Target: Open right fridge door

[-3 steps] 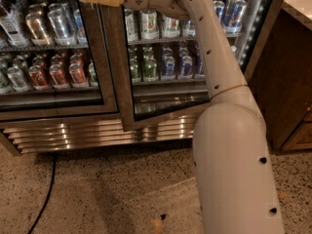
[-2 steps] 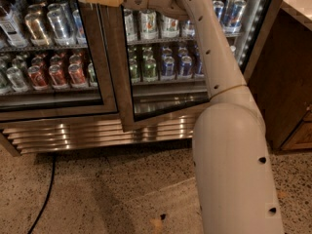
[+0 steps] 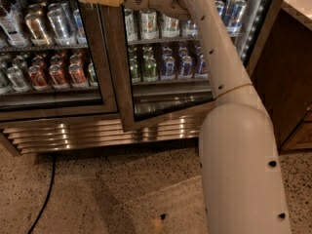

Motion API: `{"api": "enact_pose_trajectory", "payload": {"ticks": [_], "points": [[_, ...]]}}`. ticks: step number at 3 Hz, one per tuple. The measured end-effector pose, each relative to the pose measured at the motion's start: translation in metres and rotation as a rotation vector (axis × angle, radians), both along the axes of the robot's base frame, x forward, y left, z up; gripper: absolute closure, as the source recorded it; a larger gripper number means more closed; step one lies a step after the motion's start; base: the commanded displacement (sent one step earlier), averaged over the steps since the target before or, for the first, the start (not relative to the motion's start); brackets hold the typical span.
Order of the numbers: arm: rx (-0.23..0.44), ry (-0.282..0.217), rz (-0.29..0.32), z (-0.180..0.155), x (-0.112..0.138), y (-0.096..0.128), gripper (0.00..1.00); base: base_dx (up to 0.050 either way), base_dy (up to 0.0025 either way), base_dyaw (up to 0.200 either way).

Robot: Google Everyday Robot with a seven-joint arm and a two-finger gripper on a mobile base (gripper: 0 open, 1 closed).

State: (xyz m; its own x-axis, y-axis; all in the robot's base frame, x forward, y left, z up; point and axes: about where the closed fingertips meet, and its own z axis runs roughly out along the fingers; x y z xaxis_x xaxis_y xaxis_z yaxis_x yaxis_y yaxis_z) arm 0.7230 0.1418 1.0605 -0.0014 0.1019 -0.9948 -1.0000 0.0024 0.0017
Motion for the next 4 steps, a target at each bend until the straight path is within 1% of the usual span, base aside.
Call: {"api": "enact_pose_trajectory", "payload": {"ticks": [2, 3, 4], "points": [[-0.002, 0.004, -0.001, -0.0013, 0.0001, 0.0005, 0.11, 0.0, 0.0, 0.0], [-0.002, 0.004, -0.001, 0.0001, -0.001, 0.0021, 0.12, 0.0, 0.0, 0.0], [-0.01, 0.01, -0.025, 0.0032, -0.0026, 0.0, 0.09, 0.0, 0.0, 0.0]]}}
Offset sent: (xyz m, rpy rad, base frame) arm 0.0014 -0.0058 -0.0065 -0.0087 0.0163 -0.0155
